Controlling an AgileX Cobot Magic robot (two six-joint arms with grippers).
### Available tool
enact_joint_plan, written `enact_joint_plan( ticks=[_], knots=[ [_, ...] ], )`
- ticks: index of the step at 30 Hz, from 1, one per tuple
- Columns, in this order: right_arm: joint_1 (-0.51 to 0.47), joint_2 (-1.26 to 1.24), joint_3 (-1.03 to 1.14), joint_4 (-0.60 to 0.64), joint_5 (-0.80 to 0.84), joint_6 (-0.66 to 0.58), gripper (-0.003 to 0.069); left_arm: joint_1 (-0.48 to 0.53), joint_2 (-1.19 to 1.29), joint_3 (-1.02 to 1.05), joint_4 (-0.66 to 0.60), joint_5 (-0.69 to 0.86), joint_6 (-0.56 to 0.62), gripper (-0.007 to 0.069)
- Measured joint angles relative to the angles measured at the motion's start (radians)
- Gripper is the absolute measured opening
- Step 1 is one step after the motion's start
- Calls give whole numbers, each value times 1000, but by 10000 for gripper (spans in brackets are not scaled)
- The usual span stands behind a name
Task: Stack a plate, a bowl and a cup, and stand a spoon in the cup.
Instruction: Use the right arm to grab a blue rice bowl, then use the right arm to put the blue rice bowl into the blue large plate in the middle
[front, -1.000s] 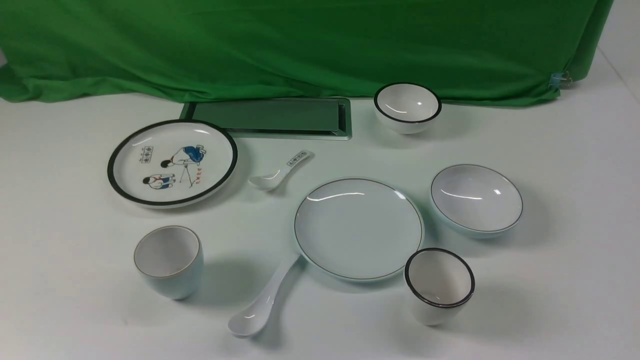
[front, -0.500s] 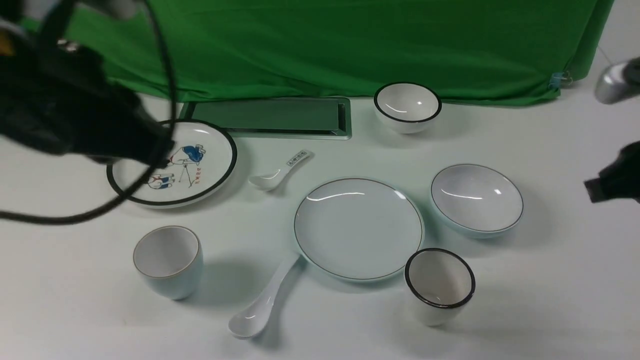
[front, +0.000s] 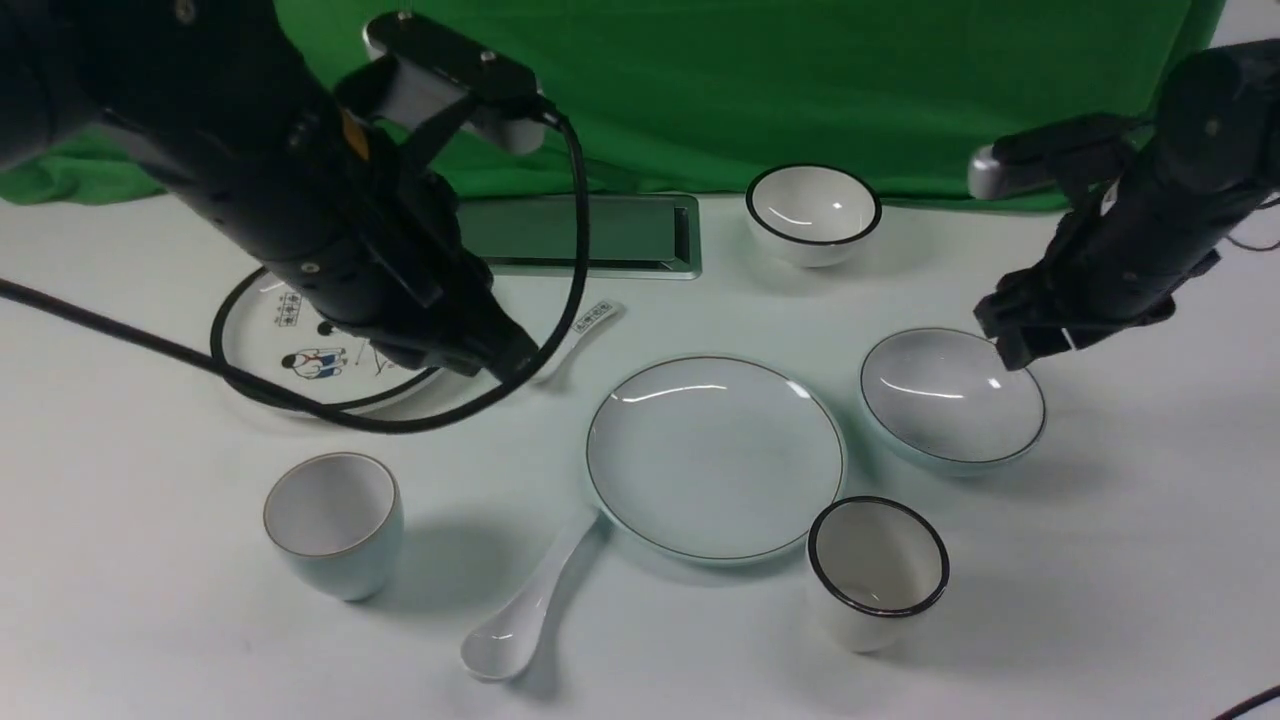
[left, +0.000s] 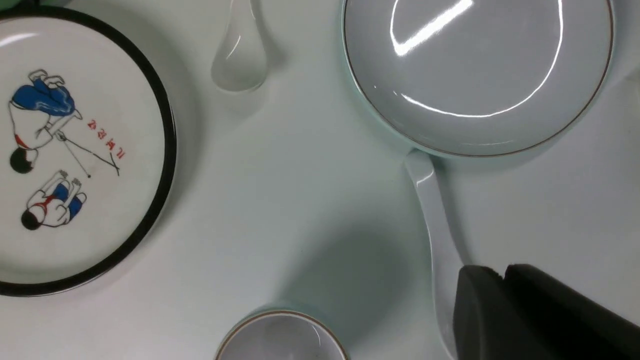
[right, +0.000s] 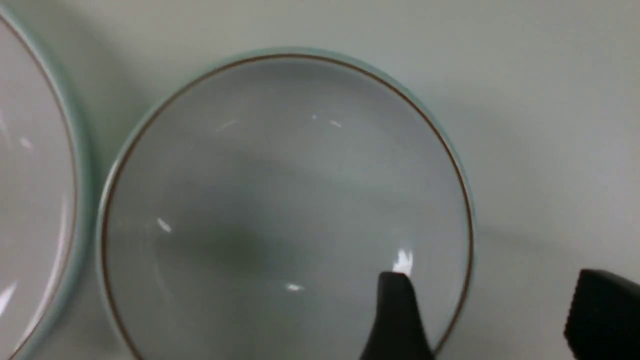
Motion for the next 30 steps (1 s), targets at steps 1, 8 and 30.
enact_joint_plan(
  ticks=[1,8,30],
  knots=[
    [-5,44,-23,0,-1,9,480,0,4,0,1,-6,1,-7],
    [-15,167,-56,4,1,25,355,0,13,0,1,-18,6,-7],
    [172,129,-177,513,98,-341,70,0,13,-2,28,-3,8,-7]
  ],
)
